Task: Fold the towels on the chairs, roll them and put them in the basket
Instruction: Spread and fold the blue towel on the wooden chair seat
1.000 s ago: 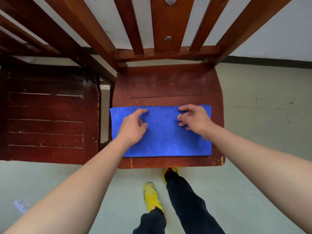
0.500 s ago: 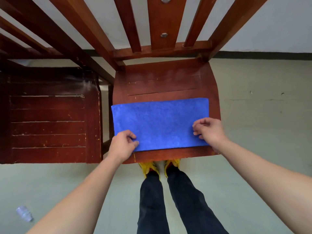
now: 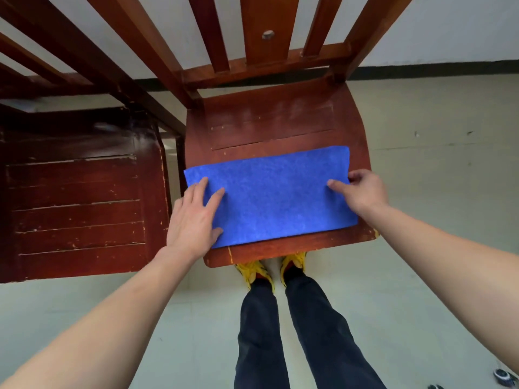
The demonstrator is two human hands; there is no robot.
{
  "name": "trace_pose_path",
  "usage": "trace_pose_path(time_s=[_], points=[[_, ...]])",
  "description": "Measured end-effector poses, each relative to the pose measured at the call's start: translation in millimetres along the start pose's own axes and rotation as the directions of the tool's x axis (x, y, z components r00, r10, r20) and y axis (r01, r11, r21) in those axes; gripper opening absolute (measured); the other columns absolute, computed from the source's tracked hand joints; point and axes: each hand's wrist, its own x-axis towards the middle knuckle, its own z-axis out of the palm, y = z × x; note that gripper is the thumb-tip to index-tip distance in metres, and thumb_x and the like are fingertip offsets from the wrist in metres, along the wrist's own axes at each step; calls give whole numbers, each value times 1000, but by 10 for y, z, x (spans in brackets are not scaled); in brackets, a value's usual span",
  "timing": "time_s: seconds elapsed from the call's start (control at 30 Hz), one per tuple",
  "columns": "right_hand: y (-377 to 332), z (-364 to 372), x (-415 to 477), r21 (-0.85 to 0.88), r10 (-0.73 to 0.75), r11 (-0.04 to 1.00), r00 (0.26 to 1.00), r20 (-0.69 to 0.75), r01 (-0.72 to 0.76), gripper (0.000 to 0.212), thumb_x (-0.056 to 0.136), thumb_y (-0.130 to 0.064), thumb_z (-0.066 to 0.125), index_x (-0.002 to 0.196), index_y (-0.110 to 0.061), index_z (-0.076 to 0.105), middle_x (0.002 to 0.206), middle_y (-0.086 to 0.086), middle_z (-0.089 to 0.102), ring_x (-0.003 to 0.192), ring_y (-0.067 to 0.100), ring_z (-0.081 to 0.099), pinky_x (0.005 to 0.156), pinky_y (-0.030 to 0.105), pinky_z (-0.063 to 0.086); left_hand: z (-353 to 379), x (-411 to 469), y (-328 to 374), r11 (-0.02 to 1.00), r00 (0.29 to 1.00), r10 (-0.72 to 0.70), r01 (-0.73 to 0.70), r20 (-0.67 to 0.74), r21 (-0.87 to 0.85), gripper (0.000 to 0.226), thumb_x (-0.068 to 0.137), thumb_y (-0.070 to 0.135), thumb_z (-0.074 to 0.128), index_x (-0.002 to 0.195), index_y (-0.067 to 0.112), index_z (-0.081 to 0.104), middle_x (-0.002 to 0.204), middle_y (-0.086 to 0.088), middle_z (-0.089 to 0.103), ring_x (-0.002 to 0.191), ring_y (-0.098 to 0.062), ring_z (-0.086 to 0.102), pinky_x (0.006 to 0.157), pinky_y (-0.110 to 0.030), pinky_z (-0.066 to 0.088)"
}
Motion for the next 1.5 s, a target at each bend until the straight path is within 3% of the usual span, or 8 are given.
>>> trace_pose_path(time_s=[0.17, 0.3, 0.53, 0.7, 0.87, 1.0, 1.3, 1.5], points=[[-179, 118, 81, 129, 187, 968, 961, 204, -216, 42, 66, -30, 86, 99, -16, 65, 103, 3, 69, 91, 27, 67, 82, 41, 56, 53, 214, -10, 998, 993, -16, 8, 118, 67, 121, 67, 54, 77, 152, 29, -5, 160, -14, -14, 148, -33, -8, 116, -45, 16], [-76, -206, 89, 295, 123, 926, 927, 354, -236, 20, 74, -19, 81, 90, -17, 70, 97, 3, 75, 77, 18, 73, 62, 27, 56, 69, 221, 101, 995, 993, 14, -26, 120, 96, 122, 67, 54, 76, 151, 28, -8, 159, -16, -16, 147, -35, -9, 117, -46, 12], [25, -974, -30, 152, -50, 988, 965, 257, 11, 29, 78, -23, 79, 103, -22, 65, 103, -2, 72, 85, 13, 70, 69, 28, 53, 10, 233, 530, 999, 985, 45, -48, 169, 16, 114, 73, 46, 75, 152, 27, -6, 159, -15, -17, 147, -35, -9, 116, -47, 16], [-428, -695, -434, 93, -303, 953, 920, 250, 288, 39, 77, -21, 77, 107, -21, 52, 96, 2, 67, 84, 23, 68, 77, 43, 55, -105, 89, 346, 997, 990, -24, 33, 138, -63, 99, 76, 40, 73, 152, 25, 10, 160, -15, 1, 145, -35, 12, 111, -45, 28], [-809, 147, -821, -101, -409, 882, 855, 318, 460, 36, 80, -29, 68, 100, -31, 38, 71, -4, 58, 68, 20, 58, 55, 33, 38, -172, -168, -30, 974, 971, -161, 185, 179, -128, 68, 79, 33, 69, 139, 18, 40, 137, -13, 42, 120, -34, 45, 94, -44, 42], [-910, 770, -951, -196, -398, 846, 833, 386, 495, 32, 85, -21, 59, 105, -23, 35, 68, -1, 52, 67, 26, 53, 48, 32, 29, -106, -364, -265, 914, 950, -278, 307, 142, -264, 47, 82, 28, 68, 124, 13, 52, 115, -10, 52, 106, -33, 53, 83, -45, 50], [-902, 1174, -947, -308, -274, 840, 839, 470, 447, 68, 79, -46, 71, 131, -19, 38, 115, 7, 55, 104, 30, 56, 76, 35, 43, -54, -464, -312, 878, 948, -307, 314, 78, -361, 37, 87, 26, 62, 121, 14, 54, 117, -7, 52, 103, -28, 55, 79, -43, 52], [-771, 524, -558, -35, -311, 949, 947, 84, 314, 13, 86, -21, 62, 99, -24, 62, 75, -3, 65, 78, 25, 69, 73, 43, 55, -288, -134, 100, 937, 982, -127, 74, -137, -341, 34, 87, 21, 58, 118, 9, 59, 125, -11, 51, 112, -31, 49, 85, -44, 47]])
